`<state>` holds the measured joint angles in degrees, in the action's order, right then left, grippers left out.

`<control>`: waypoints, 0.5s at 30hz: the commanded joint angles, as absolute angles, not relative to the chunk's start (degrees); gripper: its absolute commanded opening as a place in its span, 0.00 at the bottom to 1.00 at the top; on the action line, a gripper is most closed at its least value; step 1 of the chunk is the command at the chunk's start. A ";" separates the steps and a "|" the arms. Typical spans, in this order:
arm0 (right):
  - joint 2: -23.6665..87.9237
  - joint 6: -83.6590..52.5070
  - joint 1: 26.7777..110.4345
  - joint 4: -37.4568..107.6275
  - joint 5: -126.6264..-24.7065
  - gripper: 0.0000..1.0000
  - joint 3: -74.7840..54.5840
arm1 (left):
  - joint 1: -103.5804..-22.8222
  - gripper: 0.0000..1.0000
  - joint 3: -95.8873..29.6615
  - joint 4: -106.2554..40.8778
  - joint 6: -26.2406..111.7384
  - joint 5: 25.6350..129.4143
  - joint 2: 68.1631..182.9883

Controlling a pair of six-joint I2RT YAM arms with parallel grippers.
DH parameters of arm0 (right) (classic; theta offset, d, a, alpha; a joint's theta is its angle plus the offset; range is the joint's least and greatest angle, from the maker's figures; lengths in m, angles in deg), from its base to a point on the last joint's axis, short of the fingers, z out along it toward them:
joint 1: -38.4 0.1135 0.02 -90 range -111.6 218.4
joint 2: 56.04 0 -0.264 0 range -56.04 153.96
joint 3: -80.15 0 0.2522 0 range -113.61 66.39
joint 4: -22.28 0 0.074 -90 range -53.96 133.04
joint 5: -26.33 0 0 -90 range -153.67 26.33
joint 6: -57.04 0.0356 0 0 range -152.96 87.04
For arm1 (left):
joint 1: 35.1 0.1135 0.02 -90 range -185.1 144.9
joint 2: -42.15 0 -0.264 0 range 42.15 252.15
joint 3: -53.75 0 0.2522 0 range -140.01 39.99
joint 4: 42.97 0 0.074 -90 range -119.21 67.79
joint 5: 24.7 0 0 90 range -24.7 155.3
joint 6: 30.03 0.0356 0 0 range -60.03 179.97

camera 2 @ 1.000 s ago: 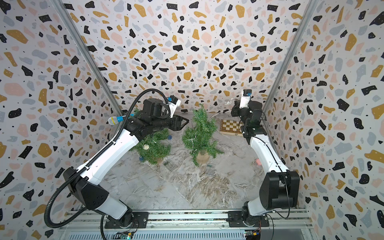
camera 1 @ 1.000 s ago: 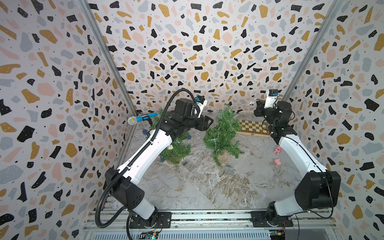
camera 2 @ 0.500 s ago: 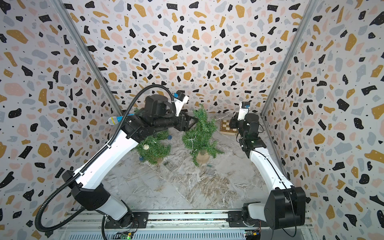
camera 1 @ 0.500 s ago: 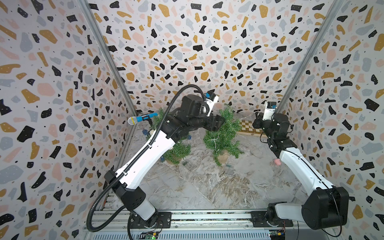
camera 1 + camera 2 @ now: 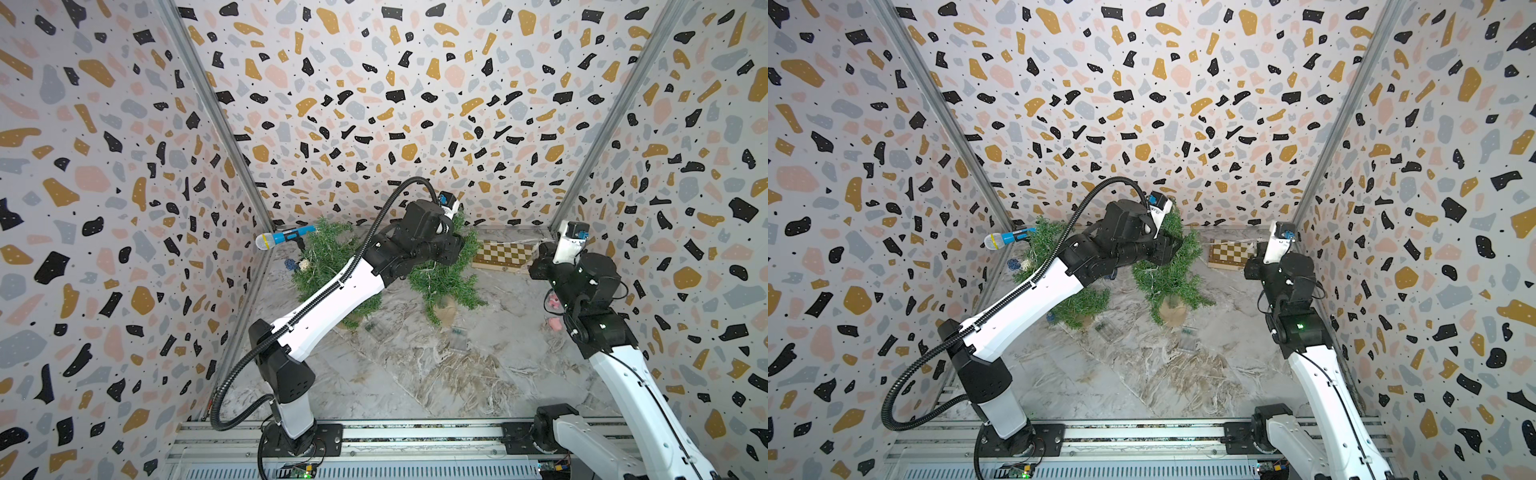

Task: Wrap string light around the christmas tree
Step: Wrap the light string around the Christmas tree.

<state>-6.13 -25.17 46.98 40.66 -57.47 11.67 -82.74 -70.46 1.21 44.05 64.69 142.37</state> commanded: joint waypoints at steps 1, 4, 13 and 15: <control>-9.93 -27.58 46.69 46.86 -53.02 0.00 12.59 | -82.57 0.42 -65.89 -6.44 40.89 65.71 139.98; -11.60 -25.20 46.58 51.04 -52.48 0.00 14.70 | -82.64 0.27 -60.18 -11.55 40.10 63.41 137.86; -15.01 6.89 47.90 53.27 -57.29 0.00 33.99 | -82.65 0.01 -49.60 -24.80 38.40 65.30 134.70; -14.19 8.48 47.64 59.62 -52.64 0.00 32.34 | -82.57 0.00 -49.38 -24.04 39.44 65.70 134.33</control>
